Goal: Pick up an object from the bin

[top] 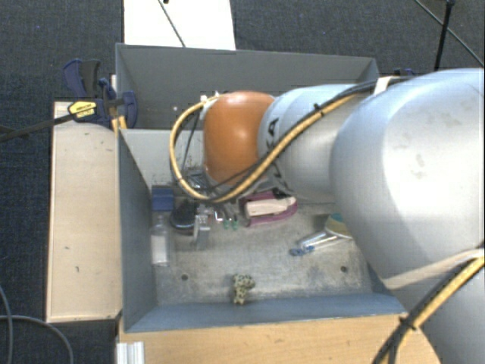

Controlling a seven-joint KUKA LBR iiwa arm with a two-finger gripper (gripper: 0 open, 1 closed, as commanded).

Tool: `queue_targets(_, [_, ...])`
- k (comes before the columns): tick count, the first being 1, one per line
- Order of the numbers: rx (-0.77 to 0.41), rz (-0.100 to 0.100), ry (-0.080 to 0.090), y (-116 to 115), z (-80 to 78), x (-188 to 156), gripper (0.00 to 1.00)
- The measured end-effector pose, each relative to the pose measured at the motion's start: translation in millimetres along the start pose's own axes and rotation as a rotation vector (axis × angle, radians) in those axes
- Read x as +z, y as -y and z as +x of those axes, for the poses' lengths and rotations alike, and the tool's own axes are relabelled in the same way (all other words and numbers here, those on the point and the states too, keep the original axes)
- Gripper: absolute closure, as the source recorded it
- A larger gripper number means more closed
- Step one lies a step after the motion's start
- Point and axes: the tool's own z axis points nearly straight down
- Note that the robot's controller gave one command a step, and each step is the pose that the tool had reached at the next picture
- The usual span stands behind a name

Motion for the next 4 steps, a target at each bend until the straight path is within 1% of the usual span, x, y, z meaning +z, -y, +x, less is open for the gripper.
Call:
queue_targets(1, [0.003,-0.001,-0.005,-0.3,1.6,0.4,1.0])
queue_targets(2, [-0.061,0.006,-0.016,17.4,10.8,-127.3,1.0])
queue_targets(3, [0.035,0.003,-0.015,35.8,17.0,2.8,1.0])
queue_targets(4, [0.07,0.007,-0.017,18.1,8.1,-149.5,1.0])
